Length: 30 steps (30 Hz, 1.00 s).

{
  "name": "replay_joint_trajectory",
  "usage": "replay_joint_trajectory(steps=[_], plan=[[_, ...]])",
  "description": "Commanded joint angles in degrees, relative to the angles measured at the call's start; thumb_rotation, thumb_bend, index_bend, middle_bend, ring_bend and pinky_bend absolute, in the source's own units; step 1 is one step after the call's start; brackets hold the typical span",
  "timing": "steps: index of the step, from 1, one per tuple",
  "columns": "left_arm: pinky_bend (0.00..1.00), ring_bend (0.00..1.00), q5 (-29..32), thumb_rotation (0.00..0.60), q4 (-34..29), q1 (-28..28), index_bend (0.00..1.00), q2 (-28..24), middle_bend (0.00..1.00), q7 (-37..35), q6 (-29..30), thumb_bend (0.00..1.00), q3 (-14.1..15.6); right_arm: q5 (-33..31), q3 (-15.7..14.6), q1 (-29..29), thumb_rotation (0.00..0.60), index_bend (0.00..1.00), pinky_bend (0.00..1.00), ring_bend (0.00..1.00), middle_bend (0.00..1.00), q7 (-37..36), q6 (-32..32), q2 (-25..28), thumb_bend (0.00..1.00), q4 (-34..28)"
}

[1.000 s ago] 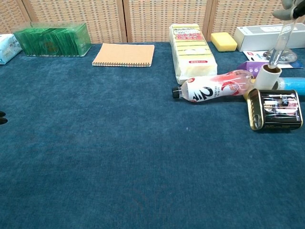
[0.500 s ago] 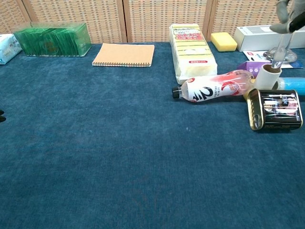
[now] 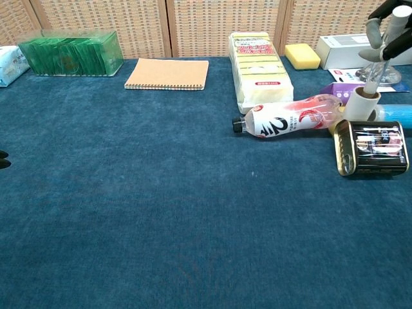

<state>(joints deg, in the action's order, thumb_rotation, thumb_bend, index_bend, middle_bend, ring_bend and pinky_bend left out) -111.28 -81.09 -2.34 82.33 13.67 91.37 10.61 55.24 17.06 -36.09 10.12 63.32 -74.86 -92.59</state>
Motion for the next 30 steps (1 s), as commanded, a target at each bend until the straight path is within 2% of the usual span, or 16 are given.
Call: replay_joint_trajectory(steps=[1, 8, 18, 30], plan=[[0.33, 0.13, -0.01, 0.600, 0.00, -0.01, 0.12, 0.02, 0.14, 0.00, -0.04, 0.29, 0.02, -0.21, 0.08, -0.21, 0.600, 0.81, 0.92, 1.00, 1.00, 0.16, -0.14, -0.58, 0.47, 0.54], [0.33, 0.13, 0.09, 0.600, 0.03, -0.06, 0.12, 0.08, 0.14, 0.10, -0.27, 0.29, 0.02, -0.71, 0.39, -0.80, 0.600, 0.81, 0.92, 1.00, 1.00, 0.13, -0.51, -2.39, 0.46, 2.71], [0.33, 0.13, 0.41, 0.600, 0.00, -0.15, 0.12, -0.02, 0.14, 0.11, -0.47, 0.29, -0.13, -0.76, 0.02, -1.95, 0.600, 0.81, 0.90, 1.00, 0.98, -1.20, -2.85, -6.73, 0.44, 10.08], [0.33, 0.13, 0.53, 0.600, -0.08, -0.14, 0.12, -0.03, 0.14, 0.11, -0.46, 0.29, -0.15, 0.66, -0.36, -2.12, 0.600, 0.79, 0.84, 0.97, 0.93, -3.45, -5.31, -8.07, 0.43, 15.06]])
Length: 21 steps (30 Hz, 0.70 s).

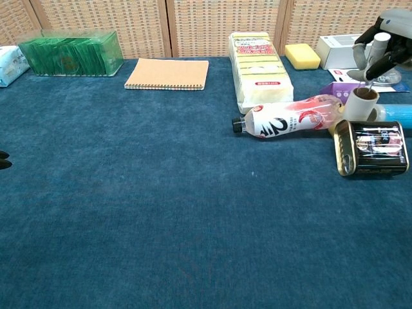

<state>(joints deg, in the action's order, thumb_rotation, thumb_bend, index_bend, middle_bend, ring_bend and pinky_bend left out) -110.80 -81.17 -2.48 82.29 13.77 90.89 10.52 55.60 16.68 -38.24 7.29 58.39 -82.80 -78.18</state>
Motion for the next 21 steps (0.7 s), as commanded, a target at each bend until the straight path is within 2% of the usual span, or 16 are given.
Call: replay_joint_trajectory(steps=[1, 5, 14, 21], plan=[[0.33, 0.13, 0.11, 0.600, 0.01, 0.01, 0.12, 0.04, 0.14, 0.05, 0.00, 0.29, -0.10, 0.52, 0.03, 0.07, 0.600, 0.78, 0.83, 0.97, 0.92, -1.02, -0.52, -0.23, 0.43, 1.12], [0.33, 0.13, 0.12, 0.600, 0.00, -0.05, 0.12, 0.09, 0.14, 0.05, -0.23, 0.28, 0.00, 1.34, -0.15, 0.30, 0.600, 0.73, 0.78, 0.90, 0.84, -2.75, -1.38, -0.47, 0.43, 2.30], [0.33, 0.13, 0.12, 0.600, -0.07, -0.01, 0.12, 0.06, 0.14, 0.08, -0.10, 0.29, -0.01, 3.67, -1.03, 0.46, 0.600, 0.55, 0.63, 0.64, 0.60, -4.70, -2.90, -0.77, 0.40, 4.37], [0.33, 0.13, -0.05, 0.600, 0.05, 0.04, 0.12, 0.10, 0.14, 0.07, 0.08, 0.29, 0.07, 5.18, -1.23, 0.80, 0.600, 0.42, 0.54, 0.53, 0.49, -5.42, -2.80, -0.20, 0.39, 4.02]])
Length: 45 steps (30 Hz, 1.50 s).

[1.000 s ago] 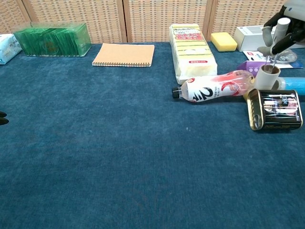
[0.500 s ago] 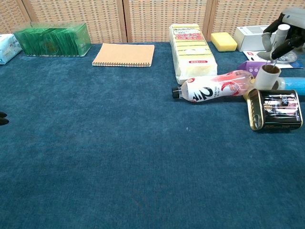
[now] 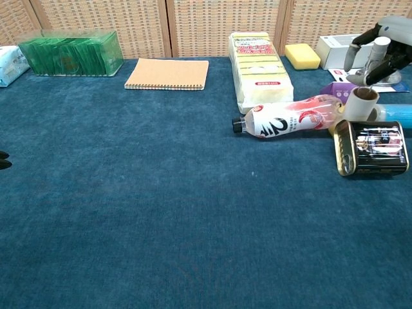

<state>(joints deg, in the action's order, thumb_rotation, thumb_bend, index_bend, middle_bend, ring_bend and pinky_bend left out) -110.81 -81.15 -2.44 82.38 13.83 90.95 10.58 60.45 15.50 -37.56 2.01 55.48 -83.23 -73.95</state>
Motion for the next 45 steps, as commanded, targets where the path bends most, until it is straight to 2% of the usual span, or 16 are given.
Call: replay_joint_trajectory(steps=[1, 11, 30, 45], plan=[[0.33, 0.13, -0.05, 0.600, 0.05, 0.00, 0.12, 0.01, 0.14, 0.00, 0.02, 0.29, 0.03, 0.52, -0.07, 0.17, 0.600, 0.40, 0.53, 0.51, 0.48, -0.18, 0.16, 0.36, 0.38, -0.27], [0.33, 0.13, -0.57, 0.600, 0.14, 0.01, 0.12, -0.16, 0.14, -0.49, 0.73, 0.29, 0.08, 1.70, -0.43, 0.50, 0.600, 0.36, 0.43, 0.42, 0.42, -0.72, -0.36, 1.26, 0.35, -0.34], [0.33, 0.13, -0.64, 0.600, 0.06, 0.08, 0.12, -0.21, 0.14, -0.48, 0.76, 0.29, 0.15, 1.72, -0.15, 0.92, 0.600, 0.32, 0.36, 0.35, 0.36, 0.91, 0.20, 3.51, 0.31, -3.17], [0.33, 0.13, -0.67, 0.600, -0.08, 0.11, 0.12, -0.31, 0.14, -0.43, 0.84, 0.29, 0.11, 0.36, -0.79, 0.80, 0.600, 0.26, 0.30, 0.27, 0.29, 1.78, -2.53, 6.32, 0.28, -5.66]])
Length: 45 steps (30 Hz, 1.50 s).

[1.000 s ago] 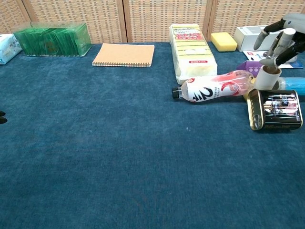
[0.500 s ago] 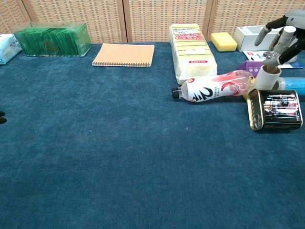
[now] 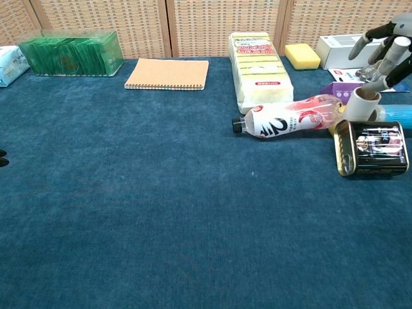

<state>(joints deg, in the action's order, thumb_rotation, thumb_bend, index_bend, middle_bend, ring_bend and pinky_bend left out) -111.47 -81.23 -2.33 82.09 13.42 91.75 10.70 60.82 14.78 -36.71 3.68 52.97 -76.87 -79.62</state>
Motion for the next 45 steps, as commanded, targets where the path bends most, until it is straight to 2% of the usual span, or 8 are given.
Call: replay_joint_trajectory(steps=[1, 24, 37, 41, 45], plan=[[0.33, 0.13, -0.01, 0.600, -0.01, 0.00, 0.12, -0.04, 0.14, -0.05, 0.07, 0.29, -0.03, 0.04, -0.08, -0.08, 0.600, 0.26, 0.30, 0.26, 0.28, 0.16, 0.05, -0.07, 0.28, -0.03], [0.33, 0.13, -0.19, 0.600, -0.04, -0.01, 0.12, -0.14, 0.14, -0.16, 0.05, 0.29, 0.06, 1.30, -0.31, 0.29, 0.600, 0.25, 0.26, 0.23, 0.26, 1.59, 2.81, -0.05, 0.27, 0.89], [0.33, 0.13, -0.51, 0.600, -0.30, 0.11, 0.12, -0.64, 0.14, -0.53, 0.80, 0.29, 0.04, 2.91, -1.49, 3.07, 0.600, 0.24, 0.24, 0.21, 0.24, 0.47, 4.89, 3.03, 0.27, 2.19], [0.33, 0.13, -0.45, 0.600, -0.59, 0.30, 0.12, -0.99, 0.14, -0.53, 1.23, 0.29, -0.03, 6.62, -2.96, 5.73, 0.600, 0.23, 0.24, 0.21, 0.24, -1.50, 8.46, 5.13, 0.27, -0.06], [0.33, 0.13, -0.34, 0.600, -1.02, 0.46, 0.12, -1.45, 0.14, -0.71, 1.98, 0.29, -0.36, 16.48, -7.20, 10.77, 0.600, 0.23, 0.24, 0.21, 0.24, -6.28, 16.48, 7.84, 0.27, -4.29]])
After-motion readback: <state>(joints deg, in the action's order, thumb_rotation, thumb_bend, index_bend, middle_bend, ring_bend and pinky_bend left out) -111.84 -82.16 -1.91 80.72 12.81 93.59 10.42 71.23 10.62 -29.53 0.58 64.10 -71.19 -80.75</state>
